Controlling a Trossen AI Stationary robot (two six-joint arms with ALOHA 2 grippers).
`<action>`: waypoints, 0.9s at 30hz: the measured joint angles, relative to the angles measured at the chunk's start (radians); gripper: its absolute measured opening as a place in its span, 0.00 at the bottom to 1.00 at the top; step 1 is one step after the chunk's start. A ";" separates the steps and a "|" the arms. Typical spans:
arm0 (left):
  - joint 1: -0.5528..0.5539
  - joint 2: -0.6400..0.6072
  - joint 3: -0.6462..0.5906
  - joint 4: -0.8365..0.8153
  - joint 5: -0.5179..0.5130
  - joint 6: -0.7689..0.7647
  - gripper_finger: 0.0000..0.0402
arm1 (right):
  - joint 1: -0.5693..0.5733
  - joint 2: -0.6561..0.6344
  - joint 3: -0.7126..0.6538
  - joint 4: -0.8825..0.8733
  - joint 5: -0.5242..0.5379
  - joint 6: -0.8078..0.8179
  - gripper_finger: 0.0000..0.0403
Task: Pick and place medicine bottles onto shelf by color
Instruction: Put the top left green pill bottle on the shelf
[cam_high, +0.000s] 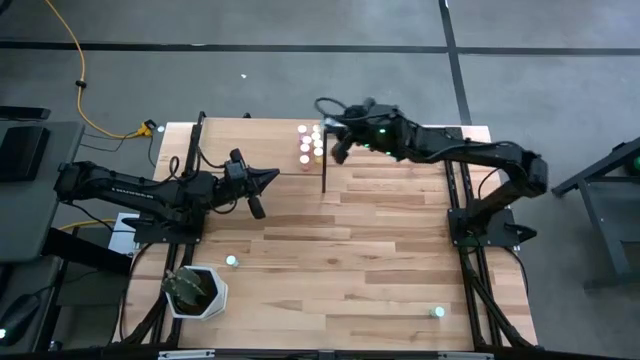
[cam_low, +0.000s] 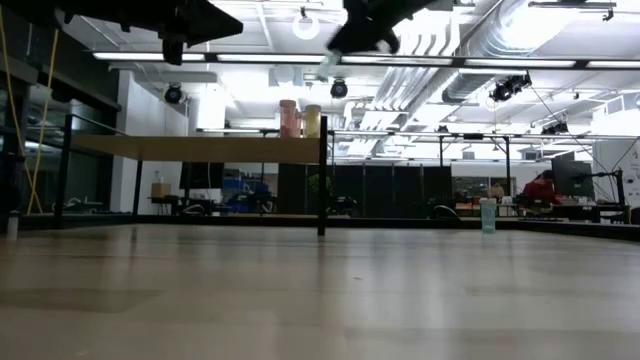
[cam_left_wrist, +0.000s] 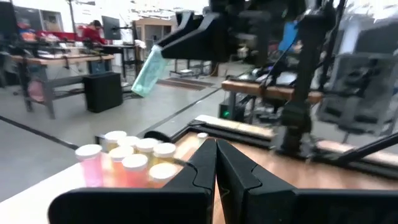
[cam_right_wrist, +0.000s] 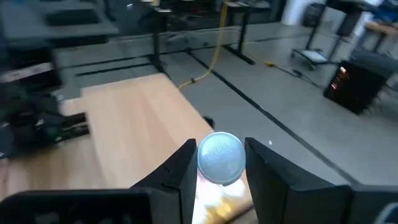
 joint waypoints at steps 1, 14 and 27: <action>-0.006 -0.010 0.000 -0.016 -0.019 0.018 0.00 | 0.011 0.027 0.038 -0.014 -0.001 -0.015 0.26; -0.263 -0.335 0.001 -0.336 -0.277 0.009 0.00 | 0.051 0.357 0.410 -0.233 -0.108 -0.054 0.26; -0.283 -0.347 0.001 -0.338 -0.287 0.033 0.00 | 0.101 0.453 0.462 -0.316 -0.137 -0.041 0.26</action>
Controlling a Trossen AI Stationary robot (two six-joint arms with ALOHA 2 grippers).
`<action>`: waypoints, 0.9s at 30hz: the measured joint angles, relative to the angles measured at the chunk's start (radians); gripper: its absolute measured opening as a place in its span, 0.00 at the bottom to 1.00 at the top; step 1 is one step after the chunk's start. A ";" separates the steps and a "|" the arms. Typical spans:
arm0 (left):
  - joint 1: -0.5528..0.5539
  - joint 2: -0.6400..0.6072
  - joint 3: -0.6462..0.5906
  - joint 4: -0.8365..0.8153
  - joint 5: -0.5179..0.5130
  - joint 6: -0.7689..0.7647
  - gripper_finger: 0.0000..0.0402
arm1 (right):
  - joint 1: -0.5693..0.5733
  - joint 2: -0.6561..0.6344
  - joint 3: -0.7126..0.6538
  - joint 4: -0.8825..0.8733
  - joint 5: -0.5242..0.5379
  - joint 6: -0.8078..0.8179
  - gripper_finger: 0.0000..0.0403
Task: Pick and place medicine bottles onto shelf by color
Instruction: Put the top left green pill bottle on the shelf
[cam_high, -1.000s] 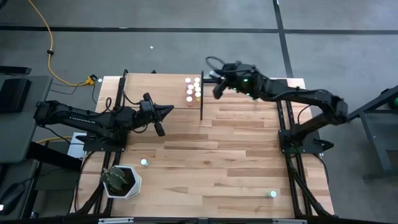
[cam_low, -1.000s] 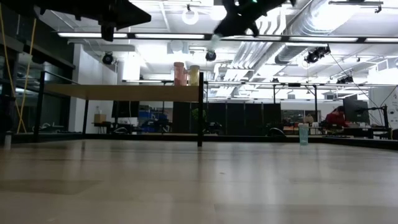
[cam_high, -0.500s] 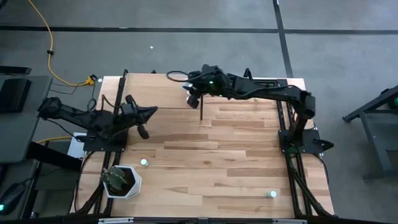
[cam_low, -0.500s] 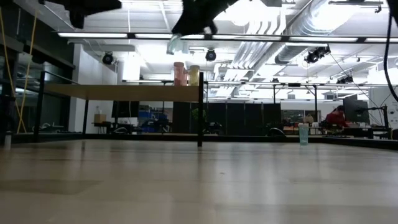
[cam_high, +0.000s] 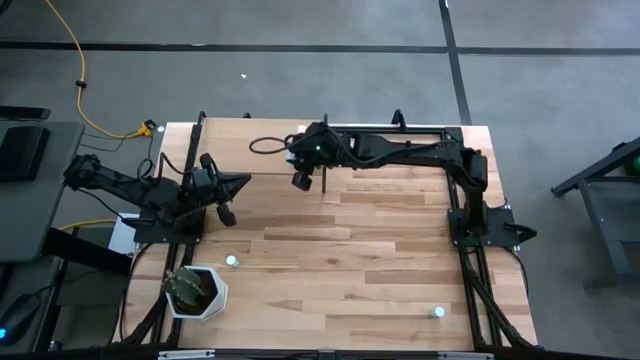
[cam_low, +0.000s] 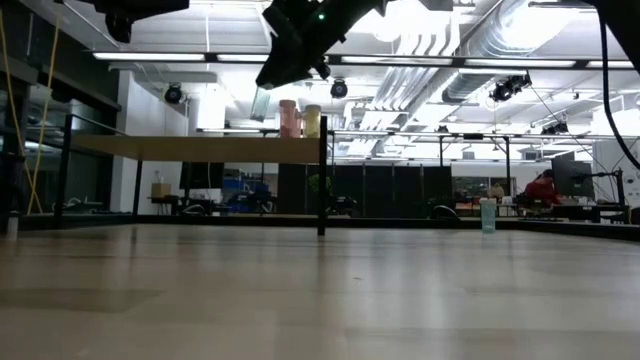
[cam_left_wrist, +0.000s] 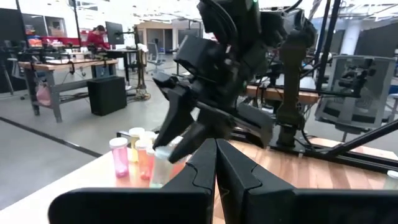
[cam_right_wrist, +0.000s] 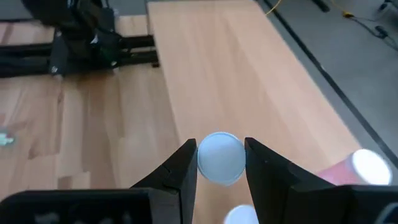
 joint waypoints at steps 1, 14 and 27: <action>0.000 0.000 0.000 0.000 0.000 0.000 0.00 | 0.005 0.000 0.000 -0.009 0.000 -0.001 0.26; 0.000 0.000 -0.001 0.010 0.000 0.000 0.00 | 0.014 0.000 -0.002 -0.078 0.003 -0.011 0.26; 0.000 0.000 -0.001 0.010 0.000 0.000 0.00 | 0.014 0.000 -0.002 -0.097 0.004 -0.011 0.29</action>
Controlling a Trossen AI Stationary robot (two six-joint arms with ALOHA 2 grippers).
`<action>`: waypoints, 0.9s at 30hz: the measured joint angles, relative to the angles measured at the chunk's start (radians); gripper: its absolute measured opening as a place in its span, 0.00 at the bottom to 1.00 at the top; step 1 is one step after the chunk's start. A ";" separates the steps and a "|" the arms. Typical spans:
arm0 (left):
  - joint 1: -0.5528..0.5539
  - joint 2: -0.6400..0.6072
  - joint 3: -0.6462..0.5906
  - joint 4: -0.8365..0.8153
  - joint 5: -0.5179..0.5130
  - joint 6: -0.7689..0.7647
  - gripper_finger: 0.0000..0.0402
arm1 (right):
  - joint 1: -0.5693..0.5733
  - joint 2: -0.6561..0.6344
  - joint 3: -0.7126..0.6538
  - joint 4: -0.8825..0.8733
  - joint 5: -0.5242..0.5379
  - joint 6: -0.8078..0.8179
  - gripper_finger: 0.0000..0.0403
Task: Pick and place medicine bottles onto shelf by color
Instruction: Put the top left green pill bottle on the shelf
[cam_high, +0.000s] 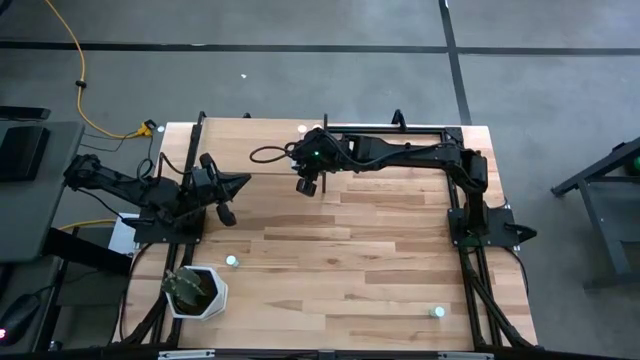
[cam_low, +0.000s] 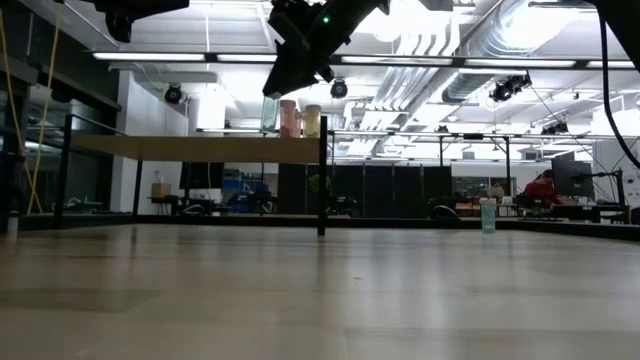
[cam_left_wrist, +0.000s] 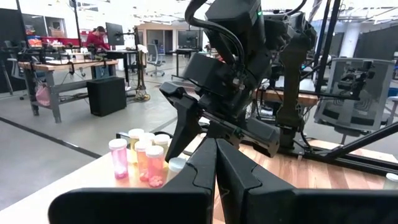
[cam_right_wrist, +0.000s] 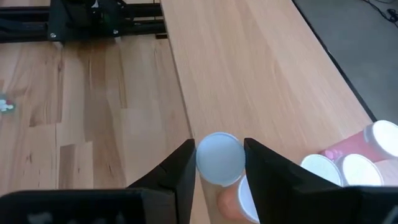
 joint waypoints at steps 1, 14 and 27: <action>0.000 0.000 0.000 0.000 0.000 0.000 0.00 | 0.000 0.000 0.000 0.000 0.000 0.000 0.29; 0.000 0.000 0.000 0.000 0.000 0.000 0.00 | -0.015 0.000 0.000 0.000 -0.004 -0.008 0.32; 0.000 0.000 0.000 -0.001 0.000 0.000 0.00 | -0.020 0.000 0.000 0.000 -0.006 -0.008 0.33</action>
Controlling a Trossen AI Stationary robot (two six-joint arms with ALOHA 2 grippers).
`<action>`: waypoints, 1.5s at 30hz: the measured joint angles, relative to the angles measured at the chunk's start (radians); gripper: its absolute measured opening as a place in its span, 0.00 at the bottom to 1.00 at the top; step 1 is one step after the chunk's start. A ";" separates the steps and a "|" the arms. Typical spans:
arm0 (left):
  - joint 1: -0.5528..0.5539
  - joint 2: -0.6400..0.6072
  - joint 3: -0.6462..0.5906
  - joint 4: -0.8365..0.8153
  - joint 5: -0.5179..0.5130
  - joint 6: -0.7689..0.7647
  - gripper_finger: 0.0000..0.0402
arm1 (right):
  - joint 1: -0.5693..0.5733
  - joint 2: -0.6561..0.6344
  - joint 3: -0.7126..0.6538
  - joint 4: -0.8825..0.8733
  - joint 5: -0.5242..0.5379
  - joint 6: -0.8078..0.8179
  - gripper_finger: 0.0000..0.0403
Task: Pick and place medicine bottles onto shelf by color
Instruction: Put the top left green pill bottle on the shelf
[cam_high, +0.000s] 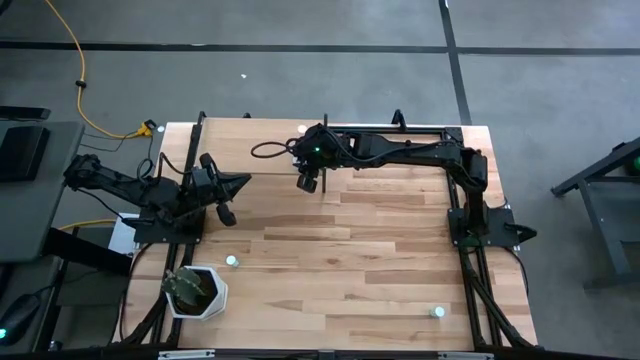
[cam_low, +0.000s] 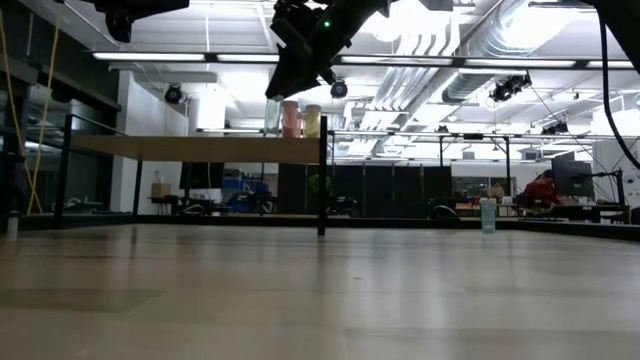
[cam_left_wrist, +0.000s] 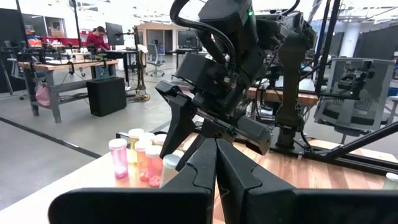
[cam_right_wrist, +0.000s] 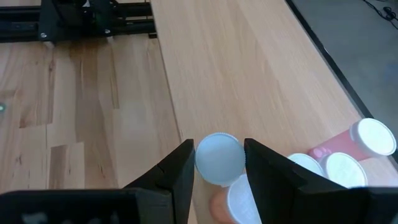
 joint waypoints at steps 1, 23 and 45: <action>0.000 0.000 0.000 0.000 0.000 0.000 0.00 | 0.000 0.000 0.000 0.000 0.000 0.000 0.33; 0.000 0.000 0.000 -0.002 0.000 0.000 0.00 | 0.000 0.000 0.000 0.000 0.000 -0.003 0.33; 0.000 0.024 0.000 -0.001 0.001 0.000 0.00 | 0.000 0.000 0.000 0.000 0.000 -0.003 0.33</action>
